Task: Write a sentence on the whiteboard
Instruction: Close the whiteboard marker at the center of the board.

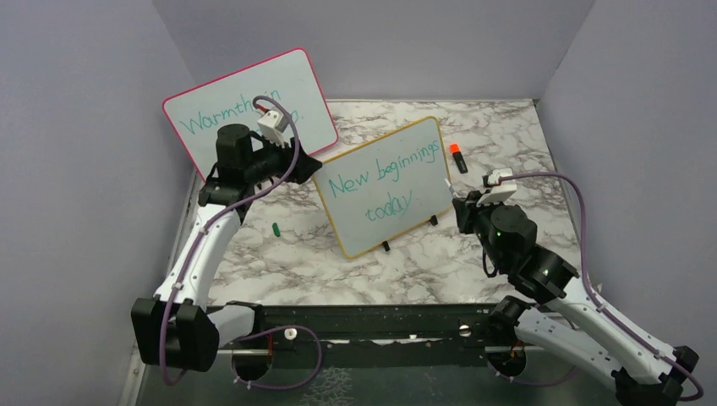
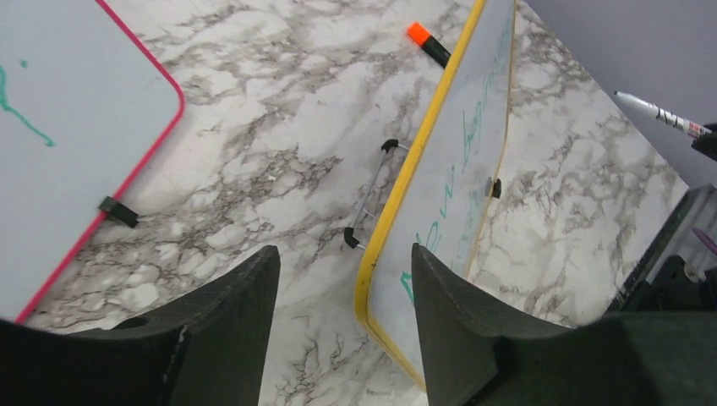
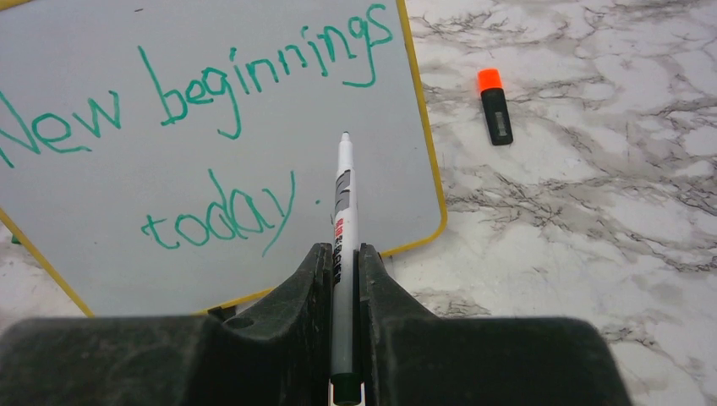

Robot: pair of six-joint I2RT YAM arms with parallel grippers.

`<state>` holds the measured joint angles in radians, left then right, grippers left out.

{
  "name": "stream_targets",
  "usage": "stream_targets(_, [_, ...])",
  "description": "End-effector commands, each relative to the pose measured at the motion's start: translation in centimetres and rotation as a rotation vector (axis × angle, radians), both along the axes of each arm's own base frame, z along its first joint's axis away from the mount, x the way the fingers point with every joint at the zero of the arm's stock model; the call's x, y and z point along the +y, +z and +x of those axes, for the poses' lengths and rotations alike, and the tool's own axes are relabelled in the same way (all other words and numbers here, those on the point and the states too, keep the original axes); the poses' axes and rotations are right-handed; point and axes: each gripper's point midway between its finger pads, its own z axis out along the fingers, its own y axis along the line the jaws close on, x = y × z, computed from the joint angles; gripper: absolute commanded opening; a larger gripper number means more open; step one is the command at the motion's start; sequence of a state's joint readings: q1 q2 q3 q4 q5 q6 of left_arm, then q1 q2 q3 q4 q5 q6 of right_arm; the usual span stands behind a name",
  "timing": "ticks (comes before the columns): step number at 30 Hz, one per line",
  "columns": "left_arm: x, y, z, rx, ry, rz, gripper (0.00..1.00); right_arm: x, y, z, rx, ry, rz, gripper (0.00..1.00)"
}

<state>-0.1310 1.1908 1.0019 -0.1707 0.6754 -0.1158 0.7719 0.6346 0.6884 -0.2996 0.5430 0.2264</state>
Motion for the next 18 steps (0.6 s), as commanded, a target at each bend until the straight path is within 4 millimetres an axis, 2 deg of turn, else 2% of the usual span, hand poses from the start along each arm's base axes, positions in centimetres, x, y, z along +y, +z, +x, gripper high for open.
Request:
stream_targets(1, [2.7, 4.7, 0.4, -0.09, 0.198, 0.013, 0.63, -1.0, 1.1, -0.5, -0.005, -0.025, 0.009, 0.0])
stream_targets(3, [4.0, 5.3, 0.2, -0.085, 0.285, 0.02, 0.71, -1.1, 1.1, -0.7, -0.008, -0.021, 0.015, 0.01])
stream_targets(4, [4.6, 5.4, 0.0, -0.079, 0.327, 0.022, 0.79, -1.1, 1.2, -0.7, -0.01, -0.021, 0.017, 0.0])
stream_targets(6, [5.9, 5.2, -0.6, -0.055, 0.411, 0.024, 0.91, -1.3, 1.4, -0.9, -0.015, -0.02, 0.022, 0.01])
stream_targets(8, [7.3, 4.4, -1.1, -0.027, 0.5, 0.025, 0.98, -1.4, 1.5, -1.0, -0.021, -0.022, 0.026, 0.01])
stream_targets(9, [8.2, 4.3, -1.4, -0.029, 0.555, 0.024, 0.99, -1.4, 1.5, -1.0, -0.025, -0.02, 0.031, 0.0])
stream_targets(13, [10.8, 1.3, -2.9, 0.027, 0.712, 0.041, 0.99, -1.4, 1.6, -1.4, -0.033, -0.008, 0.051, 0.0])
stream_targets(18, [12.9, -3.6, -4.8, 0.181, 0.875, 0.047, 0.99, -1.2, 1.5, -1.6, -0.036, 0.004, 0.066, 0.0])
